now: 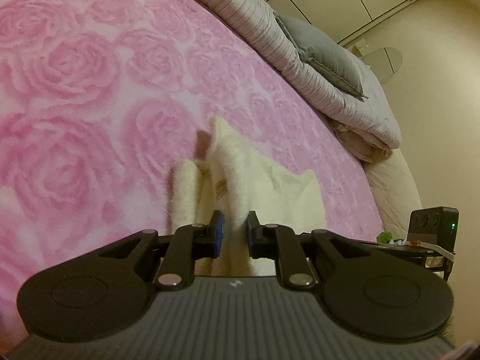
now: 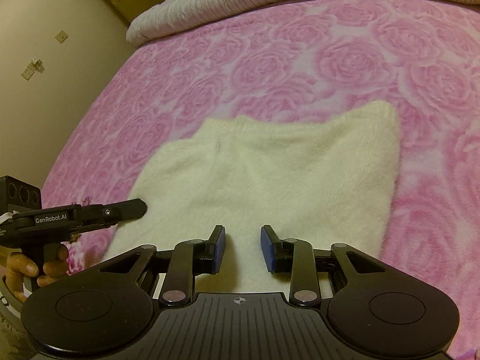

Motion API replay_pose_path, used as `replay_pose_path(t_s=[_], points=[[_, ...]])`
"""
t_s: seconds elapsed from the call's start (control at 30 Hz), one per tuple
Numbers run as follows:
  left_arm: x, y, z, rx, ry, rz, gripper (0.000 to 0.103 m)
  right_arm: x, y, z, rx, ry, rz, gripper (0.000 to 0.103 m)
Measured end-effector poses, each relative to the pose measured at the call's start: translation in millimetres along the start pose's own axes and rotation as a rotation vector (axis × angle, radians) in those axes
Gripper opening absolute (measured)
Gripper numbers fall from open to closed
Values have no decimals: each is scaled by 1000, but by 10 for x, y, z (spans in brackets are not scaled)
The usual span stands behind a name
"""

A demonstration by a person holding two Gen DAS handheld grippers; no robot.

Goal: Fold clothes

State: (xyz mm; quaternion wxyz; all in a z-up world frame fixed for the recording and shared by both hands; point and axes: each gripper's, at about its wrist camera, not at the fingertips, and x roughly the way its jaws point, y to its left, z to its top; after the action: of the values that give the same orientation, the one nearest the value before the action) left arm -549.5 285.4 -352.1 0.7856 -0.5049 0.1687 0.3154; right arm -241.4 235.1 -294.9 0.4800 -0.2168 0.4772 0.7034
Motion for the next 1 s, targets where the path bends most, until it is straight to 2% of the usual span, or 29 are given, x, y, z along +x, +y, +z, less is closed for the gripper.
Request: replay_pose_path(t_s=[0.23, 0.47, 0.53, 0.63, 1.0], points=[[-51, -115, -2, 61, -8, 8, 12, -9, -6, -33, 5, -12, 5, 31], [-113, -121, 38, 72, -20, -15, 11, -4, 30, -37, -3, -11, 10, 31], [-72, -100, 17, 79, -10, 15, 11, 16, 42, -40, -7, -13, 9, 31], [-6, -41, -53, 108, -3, 48, 13, 64, 59, -56, -22, -20, -3, 31], [-56, -39, -82, 100, -12, 44, 13, 111, 206, -114, -86, -28, -67, 31]])
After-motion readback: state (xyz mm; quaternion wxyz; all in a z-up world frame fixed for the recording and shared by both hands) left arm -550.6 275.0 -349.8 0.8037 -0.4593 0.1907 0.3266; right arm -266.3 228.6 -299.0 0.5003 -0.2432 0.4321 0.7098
